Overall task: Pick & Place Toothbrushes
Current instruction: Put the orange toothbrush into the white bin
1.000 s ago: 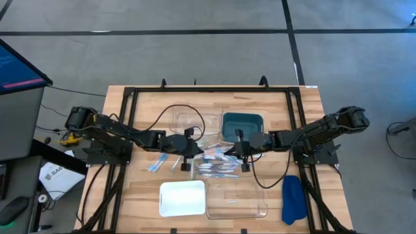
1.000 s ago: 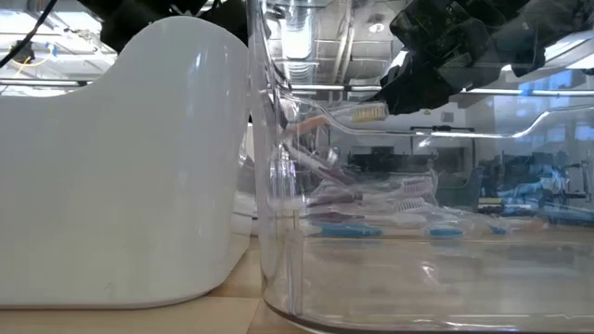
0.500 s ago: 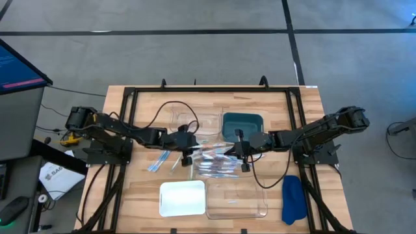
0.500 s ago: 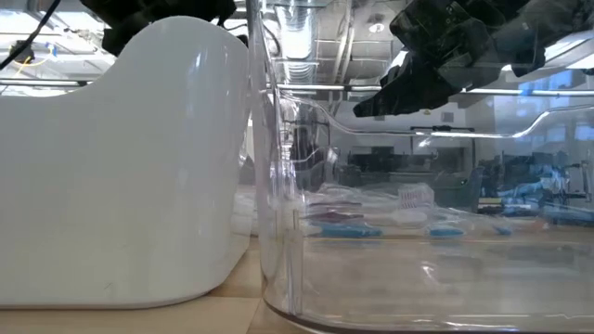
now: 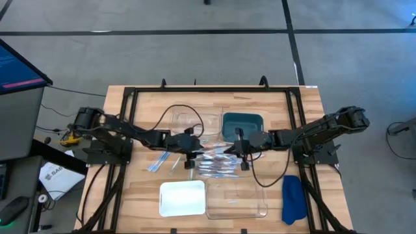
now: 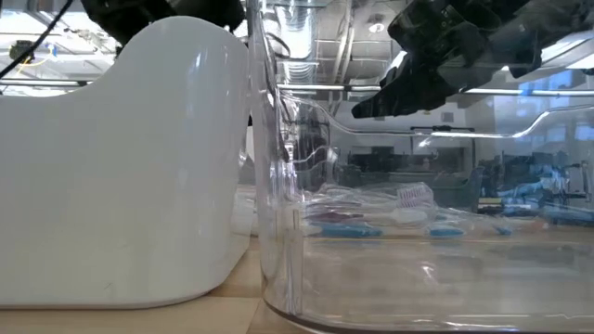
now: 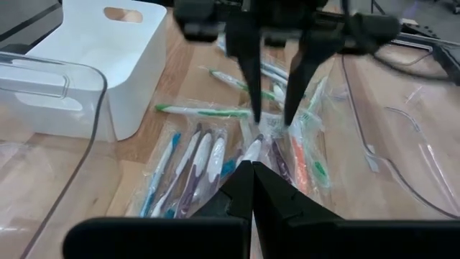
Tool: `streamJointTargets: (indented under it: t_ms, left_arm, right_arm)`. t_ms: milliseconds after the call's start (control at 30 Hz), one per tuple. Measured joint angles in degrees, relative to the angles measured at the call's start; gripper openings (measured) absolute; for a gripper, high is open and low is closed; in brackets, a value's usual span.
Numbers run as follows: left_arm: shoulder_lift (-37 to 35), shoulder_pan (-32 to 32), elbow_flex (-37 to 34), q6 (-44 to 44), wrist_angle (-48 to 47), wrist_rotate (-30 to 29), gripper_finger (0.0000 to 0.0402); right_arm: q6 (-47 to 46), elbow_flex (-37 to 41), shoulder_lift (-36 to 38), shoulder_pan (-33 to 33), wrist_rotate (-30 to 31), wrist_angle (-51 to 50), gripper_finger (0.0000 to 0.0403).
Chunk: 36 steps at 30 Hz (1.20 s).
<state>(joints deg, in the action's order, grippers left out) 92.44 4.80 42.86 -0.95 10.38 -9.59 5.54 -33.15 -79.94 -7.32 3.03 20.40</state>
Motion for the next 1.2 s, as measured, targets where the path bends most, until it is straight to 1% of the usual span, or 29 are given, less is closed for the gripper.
streamJointTargets:
  t_ms: [67,233,333,467,733,1067,1200]
  left_arm:
    - [2.64,-0.38,1.23,1.94,0.53,-0.76,0.0109]
    - [5.61,-0.72,3.38,3.67,0.66,-5.44,0.0109]
    - [6.5,-0.84,3.89,3.71,0.55,-5.72,0.0108]
    - [6.48,-1.1,3.99,2.36,-1.35,-5.84,0.0108]
    - [6.48,-1.14,3.99,1.99,-4.78,-8.71,0.0108]
    - [6.46,-1.14,3.99,2.09,-5.98,-8.97,0.0108]
    - [6.46,-1.63,3.99,1.54,-8.21,-8.96,0.0108]
  right_arm:
    - [0.0,0.0,0.0,0.01,0.0,-0.02,0.0]
    - [0.02,0.0,0.0,-0.01,0.0,-0.21,0.0]
    - [0.01,0.02,0.0,-0.01,-0.01,-0.7,0.0]
    - [0.0,0.02,0.0,-0.01,0.0,-0.74,0.0]
    - [0.02,0.02,0.0,-0.01,-0.02,-0.58,0.0]
    - [0.02,0.03,0.0,-0.01,-0.01,-0.24,0.0]
    - [0.02,0.04,0.0,-0.01,-0.02,-0.26,0.0]
